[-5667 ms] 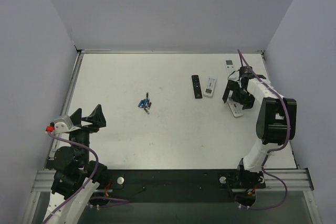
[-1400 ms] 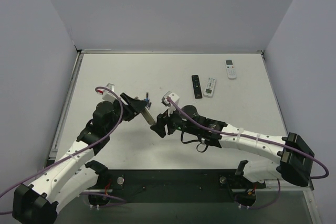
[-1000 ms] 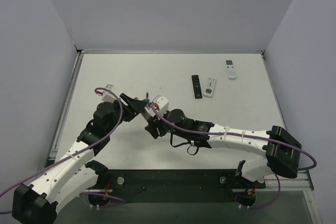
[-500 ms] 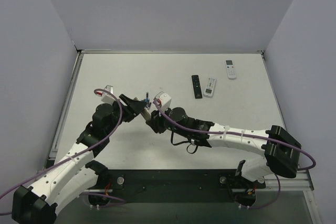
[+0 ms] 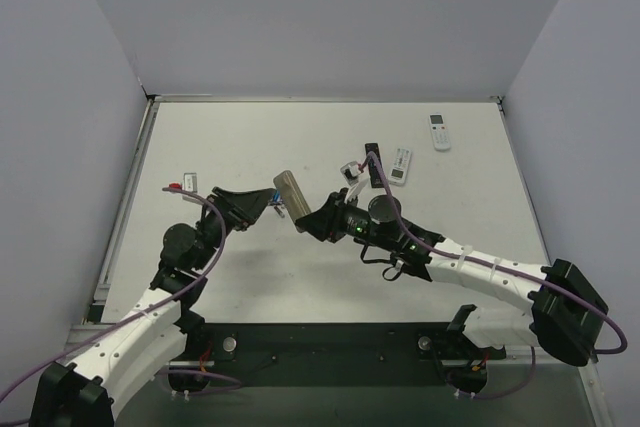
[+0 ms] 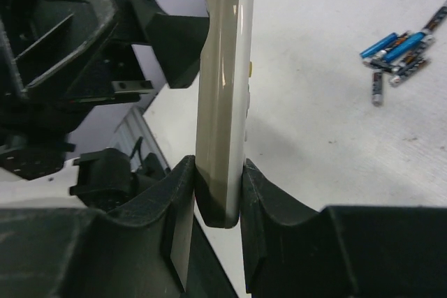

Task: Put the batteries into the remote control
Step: Adjust the remote control.

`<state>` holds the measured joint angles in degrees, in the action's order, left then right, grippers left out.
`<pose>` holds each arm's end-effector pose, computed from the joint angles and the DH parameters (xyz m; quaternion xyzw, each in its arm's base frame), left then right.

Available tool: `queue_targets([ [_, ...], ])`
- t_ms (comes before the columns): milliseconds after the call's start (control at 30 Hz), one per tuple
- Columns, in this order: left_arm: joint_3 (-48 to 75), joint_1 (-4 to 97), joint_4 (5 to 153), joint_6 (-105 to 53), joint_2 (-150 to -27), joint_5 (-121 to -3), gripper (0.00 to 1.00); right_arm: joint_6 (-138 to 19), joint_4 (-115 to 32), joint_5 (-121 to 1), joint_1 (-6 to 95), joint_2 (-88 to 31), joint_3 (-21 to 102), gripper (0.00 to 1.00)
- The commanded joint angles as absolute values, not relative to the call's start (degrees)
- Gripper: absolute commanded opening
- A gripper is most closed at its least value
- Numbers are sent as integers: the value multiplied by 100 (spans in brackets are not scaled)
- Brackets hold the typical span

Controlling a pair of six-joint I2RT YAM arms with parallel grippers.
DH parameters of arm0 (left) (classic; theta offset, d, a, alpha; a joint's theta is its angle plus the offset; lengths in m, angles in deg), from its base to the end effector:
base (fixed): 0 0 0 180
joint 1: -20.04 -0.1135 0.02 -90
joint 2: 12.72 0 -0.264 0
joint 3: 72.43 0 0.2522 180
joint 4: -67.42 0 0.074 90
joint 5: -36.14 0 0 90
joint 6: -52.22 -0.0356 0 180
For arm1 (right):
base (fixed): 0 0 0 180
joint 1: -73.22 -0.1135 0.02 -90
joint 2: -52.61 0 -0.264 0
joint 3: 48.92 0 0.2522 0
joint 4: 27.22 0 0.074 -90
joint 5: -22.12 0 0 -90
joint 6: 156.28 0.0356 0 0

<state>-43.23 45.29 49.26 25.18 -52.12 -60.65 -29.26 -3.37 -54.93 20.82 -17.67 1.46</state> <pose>0.1542 -0.0774 0.2516 -0.1695 0.6345 -0.5521 0.5138 0.1624 0.2239 0.2837 -0.1724 0.6608 0.5657 0.4621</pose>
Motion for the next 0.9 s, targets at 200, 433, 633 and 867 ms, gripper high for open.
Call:
queue_targets([
  [200, -4251, 4218, 1561, 3368, -6247, -7284, 90, -1259, 1868, -4222, 2400, -1690, -44, 0],
  [433, -4022, 4227, 1684, 3210, -6256, -7530, 88, -784, 2476, -3923, 2400, -2015, 61, 0],
  [633, -3942, 4227, 1500, 3333, -6361, -7539, 82, -414, 3012, -3738, 2400, -2367, 131, 0],
  [867, -3845, 4227, 1254, 3438, -6555, -7575, 64, -159, 3329, -3563, 2392, -2596, 219, 0],
])
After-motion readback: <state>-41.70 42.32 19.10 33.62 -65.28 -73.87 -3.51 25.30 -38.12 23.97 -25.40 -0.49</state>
